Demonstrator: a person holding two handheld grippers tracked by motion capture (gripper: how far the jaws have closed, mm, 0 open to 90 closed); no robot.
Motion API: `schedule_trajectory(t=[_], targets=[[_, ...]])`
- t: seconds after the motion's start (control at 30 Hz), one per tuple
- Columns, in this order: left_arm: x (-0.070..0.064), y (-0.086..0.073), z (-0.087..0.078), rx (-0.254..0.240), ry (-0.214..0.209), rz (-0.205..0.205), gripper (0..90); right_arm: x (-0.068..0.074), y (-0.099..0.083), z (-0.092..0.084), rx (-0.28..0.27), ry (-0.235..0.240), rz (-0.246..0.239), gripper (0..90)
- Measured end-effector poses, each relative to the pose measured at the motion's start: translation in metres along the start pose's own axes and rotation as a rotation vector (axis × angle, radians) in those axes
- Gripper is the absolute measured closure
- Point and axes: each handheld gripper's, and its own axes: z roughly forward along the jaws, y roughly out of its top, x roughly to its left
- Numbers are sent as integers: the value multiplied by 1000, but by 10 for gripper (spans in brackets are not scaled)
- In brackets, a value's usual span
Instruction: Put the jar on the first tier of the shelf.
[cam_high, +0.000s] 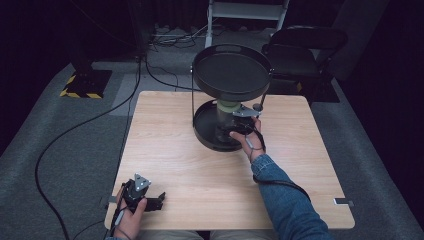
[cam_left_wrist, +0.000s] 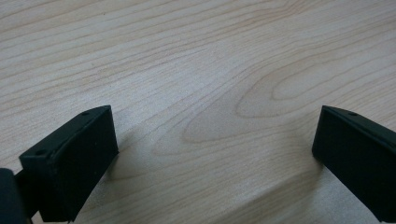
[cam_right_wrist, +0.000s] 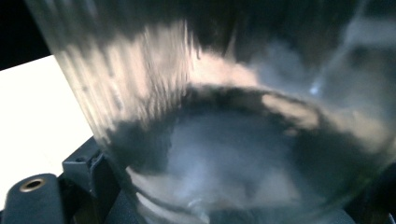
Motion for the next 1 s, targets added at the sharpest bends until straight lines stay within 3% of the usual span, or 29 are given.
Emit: schedule_trajectory(t=[0.57, 0.77, 1.0], targets=[[0, 0, 0, 0, 0, -1, 0, -1, -11, -2, -38, -5, 33, 105], [0, 0, 0, 0, 0, 1, 1, -2, -11, -3, -34, 2, 34, 102], [0, 0, 0, 0, 0, 0, 1, -6, -10, -6, -20, 17, 75, 44]])
